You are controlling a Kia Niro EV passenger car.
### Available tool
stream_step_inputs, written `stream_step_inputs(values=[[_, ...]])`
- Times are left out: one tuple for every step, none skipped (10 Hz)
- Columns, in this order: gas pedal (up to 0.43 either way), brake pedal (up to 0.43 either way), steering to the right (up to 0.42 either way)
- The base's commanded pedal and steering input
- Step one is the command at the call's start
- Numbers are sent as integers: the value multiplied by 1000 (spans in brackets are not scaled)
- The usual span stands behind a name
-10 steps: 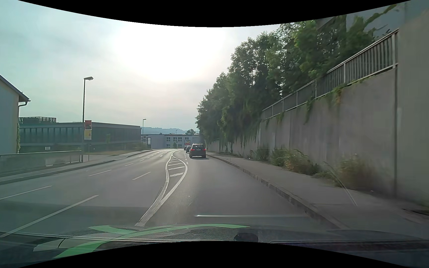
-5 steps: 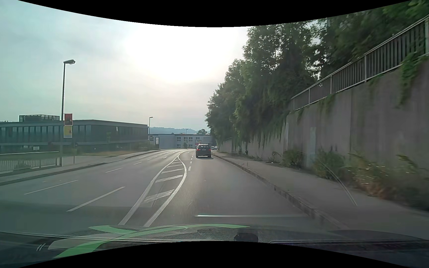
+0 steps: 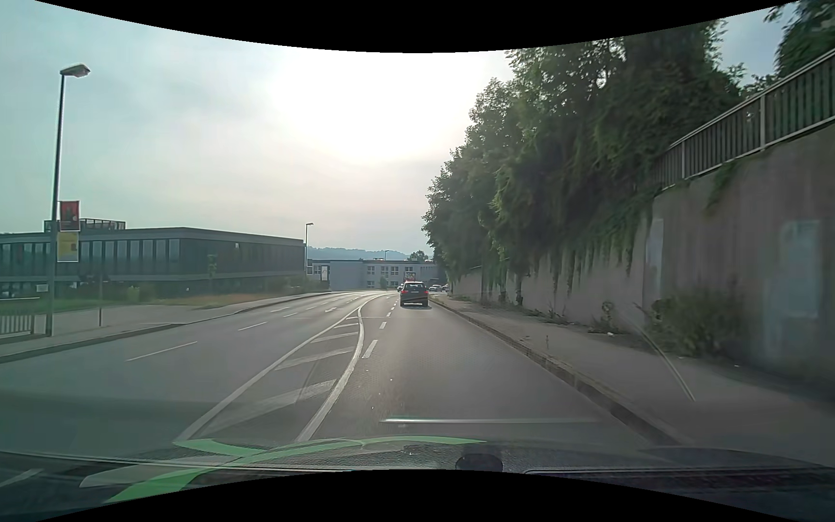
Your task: Follow the waypoints while adhering to traffic rules and regulations
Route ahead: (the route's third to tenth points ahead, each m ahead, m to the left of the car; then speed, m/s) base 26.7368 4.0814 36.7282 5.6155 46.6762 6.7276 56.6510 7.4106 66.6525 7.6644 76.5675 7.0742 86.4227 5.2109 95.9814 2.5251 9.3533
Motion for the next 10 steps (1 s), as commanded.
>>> stream_step_inputs(values=[[59,0,-62],[59,0,-62],[67,0,-61],[67,0,-57],[87,0,-52],[98,0,-50],[130,0,-50],[138,0,-50],[138,0,-49],[138,0,-47]])
